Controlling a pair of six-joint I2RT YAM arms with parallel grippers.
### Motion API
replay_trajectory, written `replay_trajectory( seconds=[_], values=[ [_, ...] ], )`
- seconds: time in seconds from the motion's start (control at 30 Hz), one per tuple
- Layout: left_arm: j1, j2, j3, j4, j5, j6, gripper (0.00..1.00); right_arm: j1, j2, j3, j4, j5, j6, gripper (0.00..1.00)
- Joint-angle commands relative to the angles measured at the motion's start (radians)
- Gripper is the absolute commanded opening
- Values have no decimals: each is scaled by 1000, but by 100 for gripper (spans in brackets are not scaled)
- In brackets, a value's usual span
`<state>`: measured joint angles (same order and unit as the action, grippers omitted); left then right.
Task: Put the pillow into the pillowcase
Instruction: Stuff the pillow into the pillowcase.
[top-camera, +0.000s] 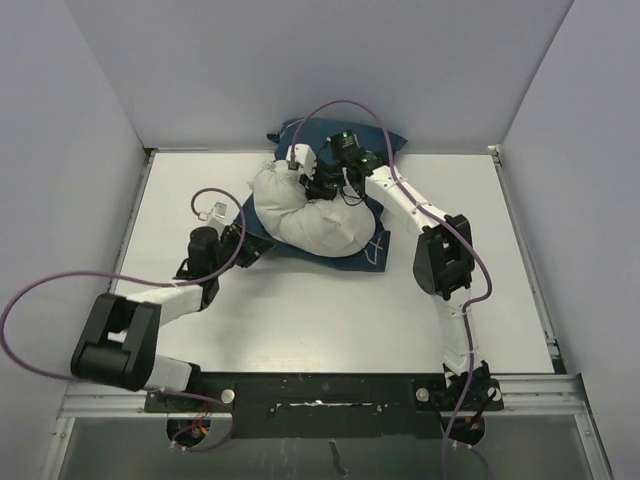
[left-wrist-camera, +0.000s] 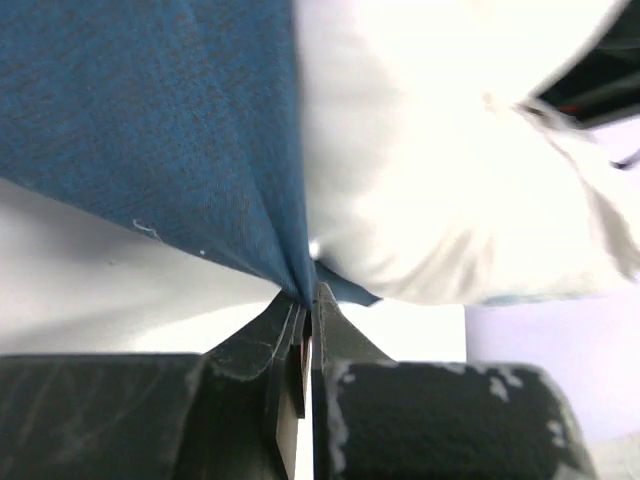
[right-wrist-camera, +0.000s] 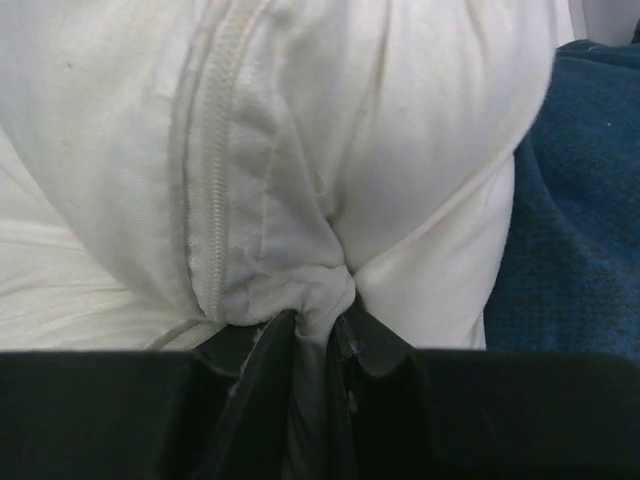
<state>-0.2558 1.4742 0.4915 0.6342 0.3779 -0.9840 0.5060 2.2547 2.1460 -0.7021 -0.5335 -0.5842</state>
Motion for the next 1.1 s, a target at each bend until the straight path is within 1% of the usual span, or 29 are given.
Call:
replay_trajectory(
  seconds=[0.0,0.1,0.17,0.23,0.33,0.37,0.4,0.43,0.47,0.5,0.53,0.6,0.63,0.67,0.7,0.73,0.77,0.8,0.87,0.9,0.97,1.07],
  values=[
    [54,-214,-20,-37,115,-12,0,-48,-2,-188,93,396,-313,0],
    [77,-240,-30,-38,152,-45,0,-37,-15,-253,117,411,-358,0],
    [81,-245,-36,-46,163,-50,0,-35,-17,-255,92,379,-366,0],
    [81,-245,-45,-53,149,-51,0,-36,-33,-259,22,279,-373,0],
    [82,-207,-44,-36,153,-39,0,-36,-55,-242,-100,78,-344,0],
    [82,-192,-36,-21,171,-26,0,-44,-52,-218,-134,16,-323,0],
    [82,-183,-14,-44,195,8,0,-54,-42,-170,-194,-56,-316,0],
    [82,-186,22,-104,211,61,1,-64,-29,-113,-253,-126,-319,0],
    [82,-205,91,-181,216,152,14,-75,-19,-41,-312,-186,-330,0],
    [81,-231,146,-260,214,263,29,-81,-4,17,-395,-254,-406,2],
    [78,-257,203,-310,211,370,45,-86,10,70,-478,-317,-473,6],
    [78,-305,280,-326,245,571,71,-86,35,138,-634,-380,-606,16],
    [77,-316,314,-323,259,669,82,-87,42,167,-704,-407,-664,24],
    [76,-330,341,-314,313,764,89,-88,46,194,-759,-437,-698,32],
    [73,-335,364,-316,358,852,93,-93,48,225,-808,-473,-724,44],
    [66,-335,390,-329,407,960,95,-104,46,259,-865,-517,-749,59],
    [54,-328,416,-360,446,1035,97,-115,42,301,-927,-565,-763,75],
    [33,-318,451,-406,469,1122,97,-127,33,336,-951,-613,-767,85],
    [-41,-287,524,-530,480,1306,98,-152,-18,355,-970,-698,-749,98],
    [-89,-268,563,-603,469,1408,98,-168,-53,339,-962,-735,-747,99],
    [-199,-214,639,-721,426,1556,98,-199,-132,281,-925,-793,-712,98],
    [-300,-123,737,-811,381,1674,98,-270,-219,196,-867,-852,-632,98]
  ],
)
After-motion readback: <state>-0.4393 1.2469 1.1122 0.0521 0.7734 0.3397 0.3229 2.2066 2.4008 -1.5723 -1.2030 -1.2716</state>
